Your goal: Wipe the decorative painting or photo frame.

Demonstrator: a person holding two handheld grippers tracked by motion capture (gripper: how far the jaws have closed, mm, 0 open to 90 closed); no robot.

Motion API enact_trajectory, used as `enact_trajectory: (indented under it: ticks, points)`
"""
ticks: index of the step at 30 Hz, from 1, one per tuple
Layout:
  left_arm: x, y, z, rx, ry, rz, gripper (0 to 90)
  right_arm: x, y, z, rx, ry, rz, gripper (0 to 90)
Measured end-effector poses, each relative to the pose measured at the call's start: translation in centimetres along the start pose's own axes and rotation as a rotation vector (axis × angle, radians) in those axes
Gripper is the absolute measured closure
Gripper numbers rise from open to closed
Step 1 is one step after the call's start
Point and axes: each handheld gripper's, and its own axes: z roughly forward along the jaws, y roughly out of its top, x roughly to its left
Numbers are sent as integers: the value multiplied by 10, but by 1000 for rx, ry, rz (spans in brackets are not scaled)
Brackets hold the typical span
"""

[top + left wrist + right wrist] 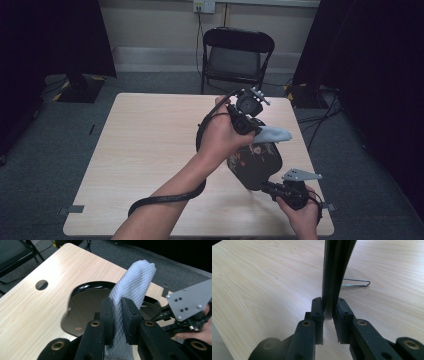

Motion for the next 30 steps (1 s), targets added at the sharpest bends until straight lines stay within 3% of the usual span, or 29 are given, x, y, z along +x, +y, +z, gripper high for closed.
enact_trajectory:
  ticks: [9,21,25,30]
  points:
    - [15,-3,-2,-16,39,-36,802,-2,-2,-3,11,15,0,793]
    - [23,-8,-3,-15,101,-65,804,-5,-4,-8,32,45,-21,794]
    - [28,-13,2,-8,119,-76,805,-4,-3,-9,34,45,-24,794]
    - [37,-21,11,-1,136,-118,804,-5,-3,-9,33,46,-24,794]
